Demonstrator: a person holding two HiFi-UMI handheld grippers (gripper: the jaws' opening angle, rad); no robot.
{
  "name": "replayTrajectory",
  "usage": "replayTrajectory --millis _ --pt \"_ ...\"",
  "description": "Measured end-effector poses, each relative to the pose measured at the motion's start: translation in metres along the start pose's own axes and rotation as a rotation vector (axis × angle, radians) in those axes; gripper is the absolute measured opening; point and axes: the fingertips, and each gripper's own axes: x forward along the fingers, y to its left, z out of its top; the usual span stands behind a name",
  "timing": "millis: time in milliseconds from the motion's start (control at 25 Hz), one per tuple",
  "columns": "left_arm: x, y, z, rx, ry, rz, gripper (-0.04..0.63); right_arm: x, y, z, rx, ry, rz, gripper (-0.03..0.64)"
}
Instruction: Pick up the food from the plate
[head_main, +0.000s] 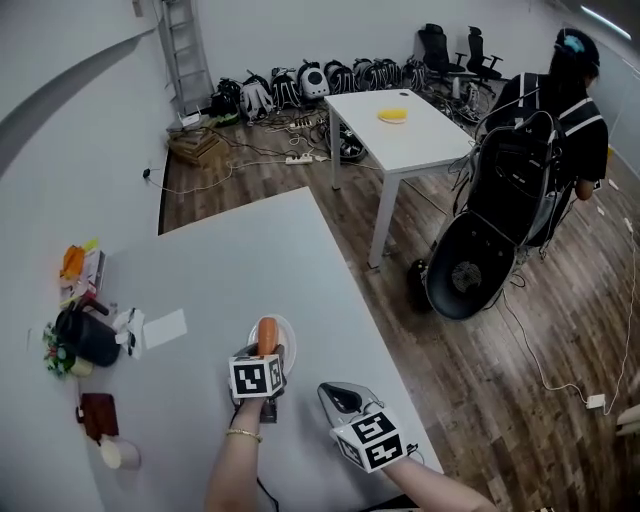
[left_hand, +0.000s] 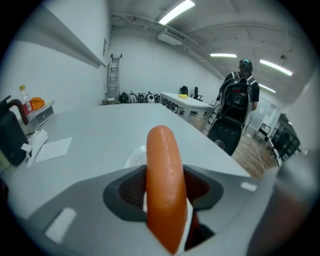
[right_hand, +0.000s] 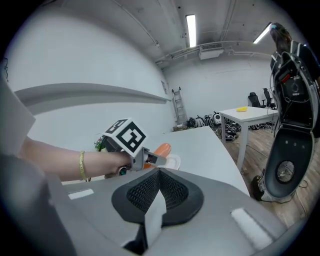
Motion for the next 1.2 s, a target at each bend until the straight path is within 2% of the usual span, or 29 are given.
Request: replayTrajectory --millis 280,600,840,1200 --pt "-0.104 -0.053 -0.003 -0.096 -0.259 -0.043 0.201 -0.03 0.011 0.001 -0.041 -0.022 0.012 -0.002" --pt "-0.208 -0.098 -0.047 -0.203 -0.472 0.012 0.201 -0.072 0.027 -0.007 -0.102 -0.039 0.053 -0.002" --pt "-0.242 -0.107 -0.068 -0.244 -0.527 0.027 0.201 -0.095 0.038 -0.014 -0.098 -0.064 0.065 -0.002" --pt "-0.251 -0.115 -0.071 -0.235 -0.546 0.018 0.201 -0.105 0.052 -0.006 -0.117 -0.1 0.077 -0.002"
